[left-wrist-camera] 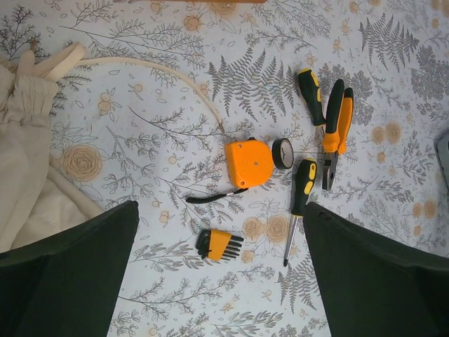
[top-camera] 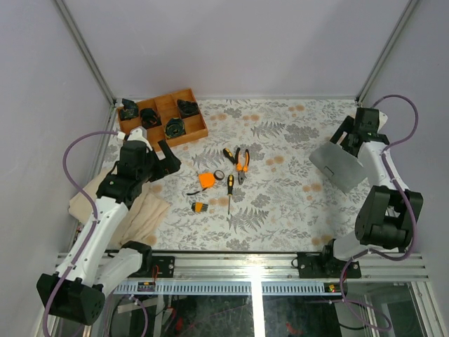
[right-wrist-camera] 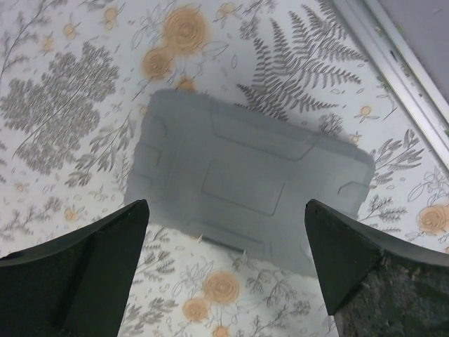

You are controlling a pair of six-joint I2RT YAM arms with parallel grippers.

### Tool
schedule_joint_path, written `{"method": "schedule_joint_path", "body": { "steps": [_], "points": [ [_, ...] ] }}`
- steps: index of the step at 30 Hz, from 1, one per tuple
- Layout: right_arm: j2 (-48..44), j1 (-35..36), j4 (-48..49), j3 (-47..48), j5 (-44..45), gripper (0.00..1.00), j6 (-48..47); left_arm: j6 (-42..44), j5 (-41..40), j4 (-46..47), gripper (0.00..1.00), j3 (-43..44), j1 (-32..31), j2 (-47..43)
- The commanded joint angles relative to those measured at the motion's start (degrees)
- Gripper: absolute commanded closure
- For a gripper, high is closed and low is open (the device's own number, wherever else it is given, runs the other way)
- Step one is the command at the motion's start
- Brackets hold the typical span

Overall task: Sort the tools into containers
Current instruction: Move the storage box to the center of the board.

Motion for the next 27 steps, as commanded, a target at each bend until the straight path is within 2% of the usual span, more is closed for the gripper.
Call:
{"method": "schedule_joint_path", "body": {
  "steps": [1,6,15,27],
  "points": [
    [2.87,-4.59,5.93,2.24,-3.99,0.01,-0.68,-0.89,-3.76,1.22,0.00,0.69,0.51,0.27],
    [7.20,-9.02,7.36,2.92,-6.39,0.01,-0.57,-0.73,-5.52,0.45,0.00,2.15,0.54,1.25],
    [11.01,-14.57,10.30,-0.55,-13.72,0.01,1.51,-2.14,-1.79,2.31,0.00,3.08,0.49,3.02],
    [15.02,-16.77,11.89,-1.98,-21.86,0.00,0.13,-1.75,1.08,2.67,0.00,2.49,0.51,3.29]
  ]
}}
